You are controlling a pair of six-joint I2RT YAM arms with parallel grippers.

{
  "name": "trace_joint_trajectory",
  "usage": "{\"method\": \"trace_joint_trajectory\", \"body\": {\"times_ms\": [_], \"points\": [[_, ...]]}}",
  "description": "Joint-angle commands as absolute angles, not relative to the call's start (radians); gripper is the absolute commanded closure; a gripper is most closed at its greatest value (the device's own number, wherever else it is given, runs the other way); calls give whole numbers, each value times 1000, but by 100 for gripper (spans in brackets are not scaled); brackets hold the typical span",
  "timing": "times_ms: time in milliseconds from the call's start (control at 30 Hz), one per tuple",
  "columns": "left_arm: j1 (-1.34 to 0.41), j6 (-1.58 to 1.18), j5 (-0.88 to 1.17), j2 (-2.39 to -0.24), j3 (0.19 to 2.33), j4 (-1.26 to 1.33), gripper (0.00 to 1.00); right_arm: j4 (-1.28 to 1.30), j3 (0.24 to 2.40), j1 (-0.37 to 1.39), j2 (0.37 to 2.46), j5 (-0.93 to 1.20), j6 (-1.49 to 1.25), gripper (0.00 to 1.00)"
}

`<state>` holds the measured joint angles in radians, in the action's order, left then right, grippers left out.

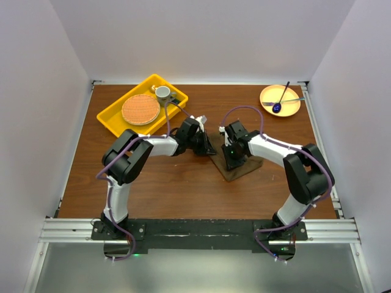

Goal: Fold the napkin, place the utensils inside, and roll it up
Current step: Roll the napkin with the utensil

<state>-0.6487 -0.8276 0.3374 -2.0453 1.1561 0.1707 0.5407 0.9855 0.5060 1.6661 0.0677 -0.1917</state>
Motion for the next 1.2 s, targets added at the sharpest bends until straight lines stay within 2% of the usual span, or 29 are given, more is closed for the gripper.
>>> {"method": "trace_joint_trajectory", "body": {"times_ms": [0,100,233,333,367,400,633,700,800,933,967,1033,1167], "points": [[-640,-767,210,-2132,1126,3,100,568,971,511,1767,-17,-284,80],[-640,-767,215,-2140,1123,2,100,586,969,512,1838,-78,-348,74],[-638,-761,218,-2148,1115,3,100,610,985,520,1731,-71,-354,71],[-635,-764,221,-2146,1112,9,100,664,1053,531,1606,-61,-344,62],[-635,-767,224,-2149,1111,11,100,676,1068,534,1582,-52,-344,55],[-634,-770,229,-2151,1111,12,100,695,1080,532,1556,-43,-341,53],[-634,-775,229,-2140,1111,17,100,677,1016,534,1516,20,-356,50],[-634,-772,229,-2140,1112,15,100,675,987,534,1523,2,-373,51],[-634,-769,229,-2138,1112,12,100,666,963,534,1557,-12,-387,59],[-634,-770,230,-2140,1111,14,100,660,957,535,1627,-113,-437,76],[-632,-769,227,-2140,1112,12,100,664,959,534,1656,-145,-449,85],[-632,-769,226,-2140,1111,11,100,664,956,535,1686,-216,-480,87],[-630,-764,230,-2146,1112,9,100,649,936,548,1747,-210,-476,88]]}}
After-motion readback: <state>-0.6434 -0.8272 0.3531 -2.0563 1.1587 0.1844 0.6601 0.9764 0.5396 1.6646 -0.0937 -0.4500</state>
